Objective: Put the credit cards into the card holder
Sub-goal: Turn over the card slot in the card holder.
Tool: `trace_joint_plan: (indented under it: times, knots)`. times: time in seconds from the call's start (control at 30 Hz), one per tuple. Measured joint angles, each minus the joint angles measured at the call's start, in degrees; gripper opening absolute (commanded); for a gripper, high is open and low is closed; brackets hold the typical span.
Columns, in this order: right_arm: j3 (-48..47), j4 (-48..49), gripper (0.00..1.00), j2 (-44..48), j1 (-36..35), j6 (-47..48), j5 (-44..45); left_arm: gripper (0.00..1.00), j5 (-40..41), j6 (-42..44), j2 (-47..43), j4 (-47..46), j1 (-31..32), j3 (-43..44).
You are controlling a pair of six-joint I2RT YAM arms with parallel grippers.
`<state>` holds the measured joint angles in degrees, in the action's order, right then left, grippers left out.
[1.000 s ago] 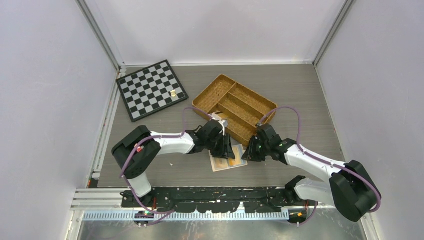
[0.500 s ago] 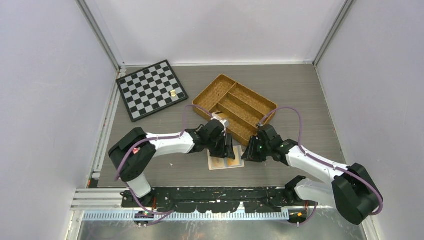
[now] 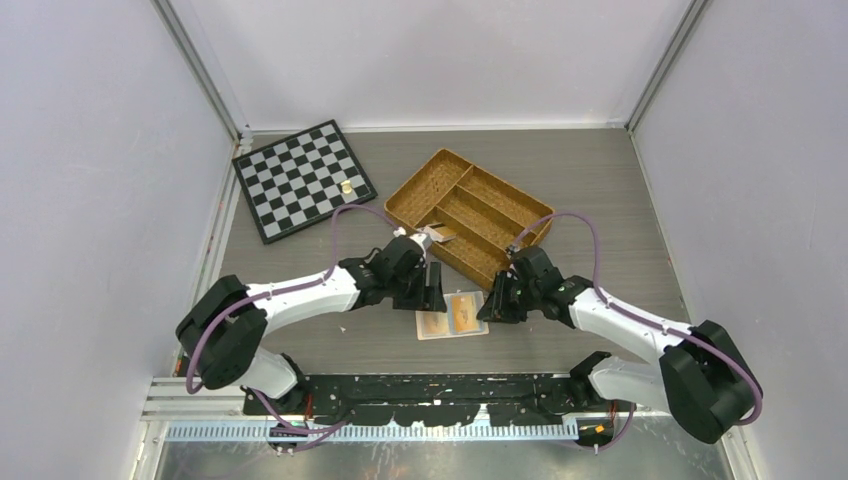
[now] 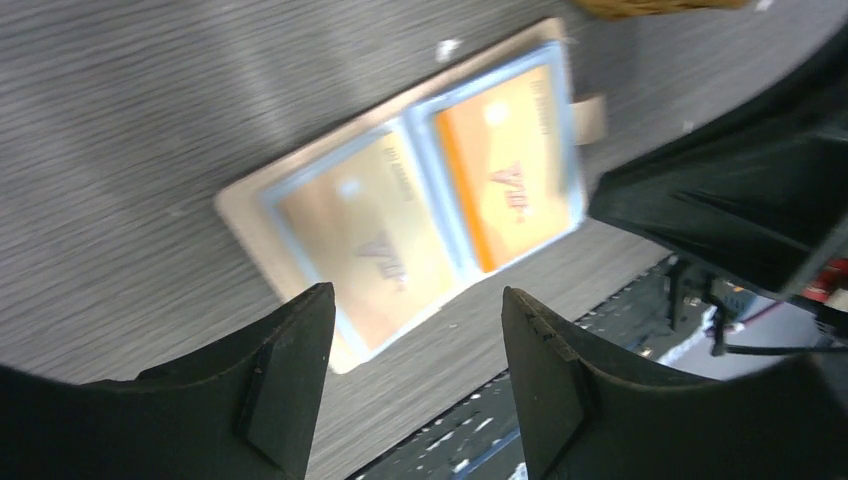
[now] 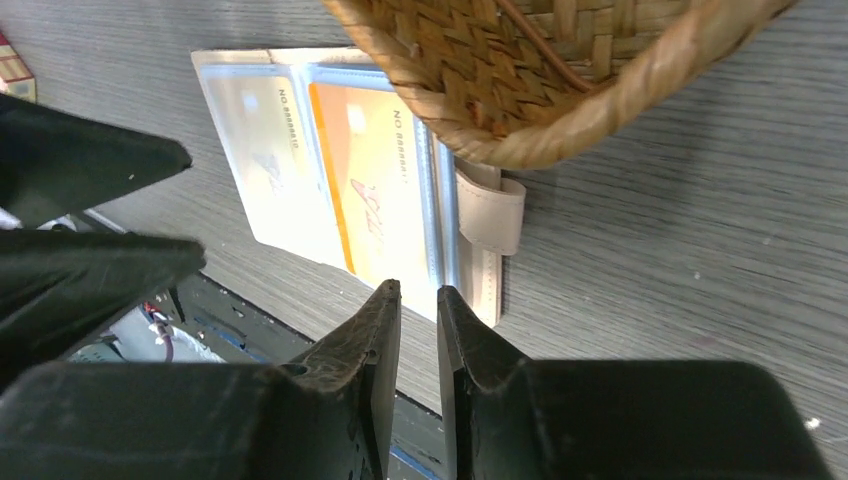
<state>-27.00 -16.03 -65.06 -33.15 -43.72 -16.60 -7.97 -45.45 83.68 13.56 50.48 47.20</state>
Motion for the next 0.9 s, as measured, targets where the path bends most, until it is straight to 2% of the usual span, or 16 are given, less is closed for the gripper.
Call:
trace_joint_plan:
  times: [0.17, 0.9]
  knots:
    - [0.0, 1.77, 0.25, -1.36, 0.0, -0.02, -1.49, 0.6, 0.68, 0.68, -0.2, 1.88, -2.21, -2.67]
    - [0.35, 5.03, 0.27, -5.46, -0.02, -0.15, -1.9, 0.54, -0.35, 0.9, 0.7, 0.79, -3.74, -5.99]
